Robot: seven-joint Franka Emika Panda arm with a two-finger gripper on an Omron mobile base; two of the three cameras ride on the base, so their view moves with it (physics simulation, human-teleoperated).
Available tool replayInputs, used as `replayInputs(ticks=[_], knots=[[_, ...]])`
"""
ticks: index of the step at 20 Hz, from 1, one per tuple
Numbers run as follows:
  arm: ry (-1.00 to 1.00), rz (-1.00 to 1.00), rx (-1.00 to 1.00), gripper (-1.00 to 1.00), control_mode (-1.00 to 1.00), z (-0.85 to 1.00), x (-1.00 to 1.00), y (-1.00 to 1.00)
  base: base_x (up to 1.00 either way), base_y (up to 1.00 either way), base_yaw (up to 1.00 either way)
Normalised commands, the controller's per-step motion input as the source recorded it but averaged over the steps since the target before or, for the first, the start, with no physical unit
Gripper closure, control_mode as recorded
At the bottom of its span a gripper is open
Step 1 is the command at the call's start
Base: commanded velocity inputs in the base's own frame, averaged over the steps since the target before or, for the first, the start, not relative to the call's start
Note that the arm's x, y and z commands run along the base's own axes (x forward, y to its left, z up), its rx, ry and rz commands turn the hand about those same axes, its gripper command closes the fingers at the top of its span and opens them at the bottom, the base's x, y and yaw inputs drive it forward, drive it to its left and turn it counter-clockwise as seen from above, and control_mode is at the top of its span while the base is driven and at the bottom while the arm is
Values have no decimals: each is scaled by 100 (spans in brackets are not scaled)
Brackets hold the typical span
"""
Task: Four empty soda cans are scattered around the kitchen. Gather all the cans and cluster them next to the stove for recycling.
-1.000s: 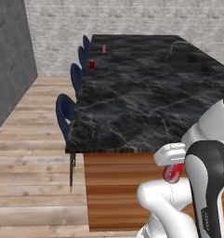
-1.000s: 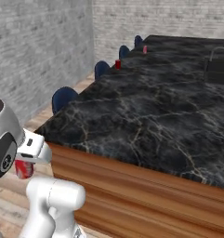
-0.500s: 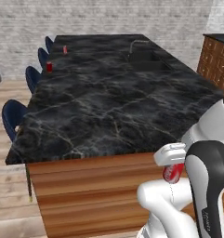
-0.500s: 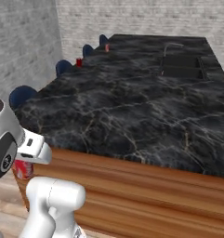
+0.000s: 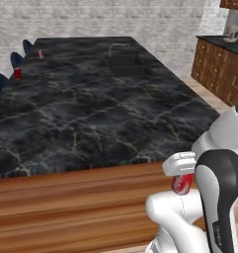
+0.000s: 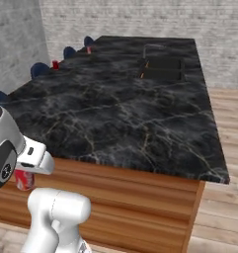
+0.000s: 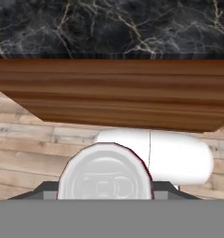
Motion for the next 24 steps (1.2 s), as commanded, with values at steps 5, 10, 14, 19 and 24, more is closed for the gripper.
replayInputs(ticks=[5, 10, 14, 19, 24], knots=[[0, 0, 0, 100, 100, 0, 0, 0, -12, -100, -5], [0, 0, 0, 100, 100, 0, 0, 0, -4, -97, -6], [0, 0, 0, 100, 100, 0, 0, 0, 0, -95, -7], [0, 0, 0, 100, 100, 0, 0, 0, 0, -96, -6], [0, 0, 0, 100, 100, 0, 0, 0, -1, -97, -5]])
